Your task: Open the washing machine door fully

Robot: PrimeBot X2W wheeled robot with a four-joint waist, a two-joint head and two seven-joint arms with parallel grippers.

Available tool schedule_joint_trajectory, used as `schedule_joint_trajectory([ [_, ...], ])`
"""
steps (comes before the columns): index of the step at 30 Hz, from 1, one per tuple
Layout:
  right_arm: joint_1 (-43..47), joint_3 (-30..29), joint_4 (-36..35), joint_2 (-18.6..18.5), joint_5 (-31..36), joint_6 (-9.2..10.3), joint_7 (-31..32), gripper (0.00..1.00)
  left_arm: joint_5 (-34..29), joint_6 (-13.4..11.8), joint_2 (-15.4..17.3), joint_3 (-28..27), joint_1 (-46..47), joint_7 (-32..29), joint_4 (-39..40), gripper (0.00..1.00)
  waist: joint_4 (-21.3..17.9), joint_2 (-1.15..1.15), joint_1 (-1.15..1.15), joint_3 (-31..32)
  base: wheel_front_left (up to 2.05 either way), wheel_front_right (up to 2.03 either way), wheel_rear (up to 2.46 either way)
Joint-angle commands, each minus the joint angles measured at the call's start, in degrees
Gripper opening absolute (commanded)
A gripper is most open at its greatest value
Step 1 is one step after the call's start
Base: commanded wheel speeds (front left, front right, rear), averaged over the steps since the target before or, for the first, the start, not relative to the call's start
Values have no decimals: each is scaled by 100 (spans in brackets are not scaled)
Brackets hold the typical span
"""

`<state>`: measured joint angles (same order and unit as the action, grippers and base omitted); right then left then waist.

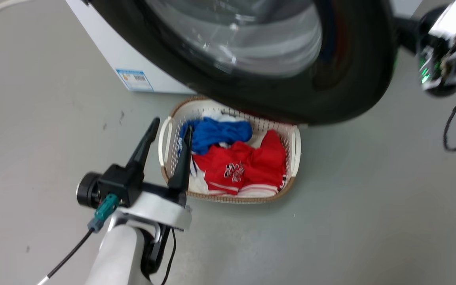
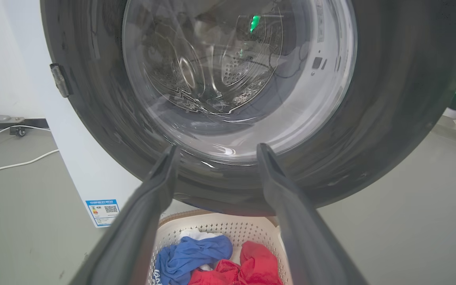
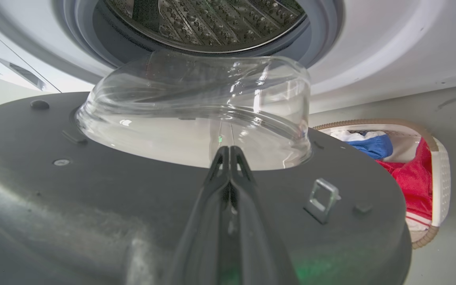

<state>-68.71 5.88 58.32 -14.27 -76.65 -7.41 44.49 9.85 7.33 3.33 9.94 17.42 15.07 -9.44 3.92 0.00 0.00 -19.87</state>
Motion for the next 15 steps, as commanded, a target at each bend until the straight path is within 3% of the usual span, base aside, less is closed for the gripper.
schedule_joint_trajectory([
  [1, 259, 54, -115, 132, -29, -14, 89, 0, 49, 11, 10, -27, -173, 14, -35, 100, -7, 0, 0, 357, 0, 0, 0],
  [15, 1953, 258, -1039, 679, -195, -14, 495, 0, 70, -4, 7, -75, -933, 14, -305, 100, 109, 0, 0, 1482, 0, 0, 0],
])
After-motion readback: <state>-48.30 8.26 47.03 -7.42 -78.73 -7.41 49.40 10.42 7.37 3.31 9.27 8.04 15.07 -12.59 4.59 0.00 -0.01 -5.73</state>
